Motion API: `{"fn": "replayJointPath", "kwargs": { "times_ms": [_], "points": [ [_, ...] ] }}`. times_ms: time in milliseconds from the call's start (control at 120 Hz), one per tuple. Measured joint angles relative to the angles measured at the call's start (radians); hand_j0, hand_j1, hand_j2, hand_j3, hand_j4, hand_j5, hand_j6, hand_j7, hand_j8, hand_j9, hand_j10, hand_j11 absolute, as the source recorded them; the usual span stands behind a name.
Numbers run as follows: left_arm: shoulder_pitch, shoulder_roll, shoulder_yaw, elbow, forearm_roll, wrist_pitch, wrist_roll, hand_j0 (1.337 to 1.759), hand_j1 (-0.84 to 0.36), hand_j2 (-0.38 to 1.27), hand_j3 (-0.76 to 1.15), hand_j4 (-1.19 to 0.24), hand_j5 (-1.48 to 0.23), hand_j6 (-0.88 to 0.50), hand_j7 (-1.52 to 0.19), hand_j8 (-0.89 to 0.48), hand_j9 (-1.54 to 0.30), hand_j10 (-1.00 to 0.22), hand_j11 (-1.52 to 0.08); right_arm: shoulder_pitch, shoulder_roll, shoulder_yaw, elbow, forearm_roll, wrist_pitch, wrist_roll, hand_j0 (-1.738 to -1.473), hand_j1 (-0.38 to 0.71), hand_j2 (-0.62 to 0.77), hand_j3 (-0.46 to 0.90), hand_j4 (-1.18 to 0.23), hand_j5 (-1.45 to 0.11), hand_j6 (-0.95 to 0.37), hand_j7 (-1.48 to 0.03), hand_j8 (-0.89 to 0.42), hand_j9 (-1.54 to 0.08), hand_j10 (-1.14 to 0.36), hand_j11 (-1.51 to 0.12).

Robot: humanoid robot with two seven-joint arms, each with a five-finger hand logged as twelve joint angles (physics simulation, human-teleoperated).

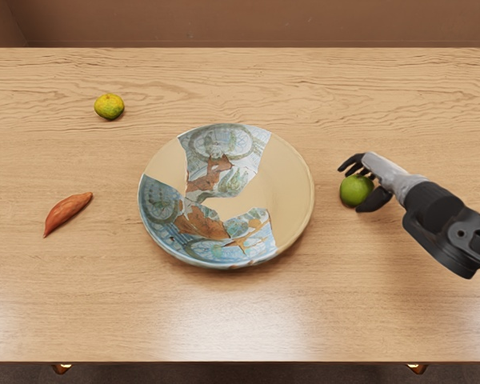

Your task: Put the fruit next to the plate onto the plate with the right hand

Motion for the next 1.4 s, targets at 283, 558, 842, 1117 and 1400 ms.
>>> {"fn": "replayJointPath", "kwargs": {
  "times_ms": [283, 558, 842, 1117, 1400],
  "points": [
    [0.001, 0.0, 0.0, 0.0, 0.0, 0.0, 0.0, 1.658, 0.06, 0.05, 0.0, -0.24, -0.32, -0.24, -0.32, -0.24, -0.32, -0.24, -0.32, 0.002, 0.015, -0.016, -0.019, -0.013, -0.005, 0.0, -1.648, 0.17, -0.09, -0.01, -0.54, -0.61, -0.41, -0.65, -0.43, -0.62, -0.54, -0.62],
    [0.0, 0.0, 0.0, 0.0, 0.0, 0.0, 0.0, 1.658, 0.06, 0.05, 0.0, -0.24, -0.32, -0.25, -0.32, -0.25, -0.32, -0.24, -0.32, 0.01, 0.014, -0.015, -0.02, 0.015, -0.001, -0.001, -1.648, 0.19, 0.08, 0.0, -0.59, -0.83, -0.42, -0.84, -0.43, -0.84, -0.63, -0.84],
    [0.0, 0.0, 0.0, 0.0, 0.0, 0.0, 0.0, 1.658, 0.06, 0.05, 0.0, -0.24, -0.32, -0.25, -0.32, -0.25, -0.32, -0.24, -0.32, 0.112, -0.045, -0.007, 0.011, 0.205, 0.082, 0.001, -1.647, 0.25, 0.24, 0.0, -0.53, -0.99, -0.34, -0.99, -0.36, -1.01, -0.58, -1.03],
    [0.0, 0.0, 0.0, 0.0, 0.0, 0.0, 0.0, 1.658, 0.06, 0.05, 0.0, -0.24, -0.32, -0.25, -0.32, -0.25, -0.32, -0.24, -0.32, 0.164, -0.133, 0.178, 0.022, 0.489, 0.435, 0.0, -1.645, 0.28, 0.21, 0.0, -0.47, -1.03, -0.28, -1.02, -0.31, -1.05, -0.59, -1.09],
    [0.0, 0.0, 0.0, 0.0, 0.0, 0.0, 0.0, 1.658, 0.06, 0.05, 0.0, -0.24, -0.32, -0.24, -0.32, -0.24, -0.32, -0.24, -0.32, 0.206, -0.063, 0.249, 0.032, 0.607, 0.592, -0.001, -1.644, 0.21, 0.11, 0.0, -0.51, -1.01, -0.33, -1.03, -0.35, -1.05, -0.65, -1.08]
  ]
}}
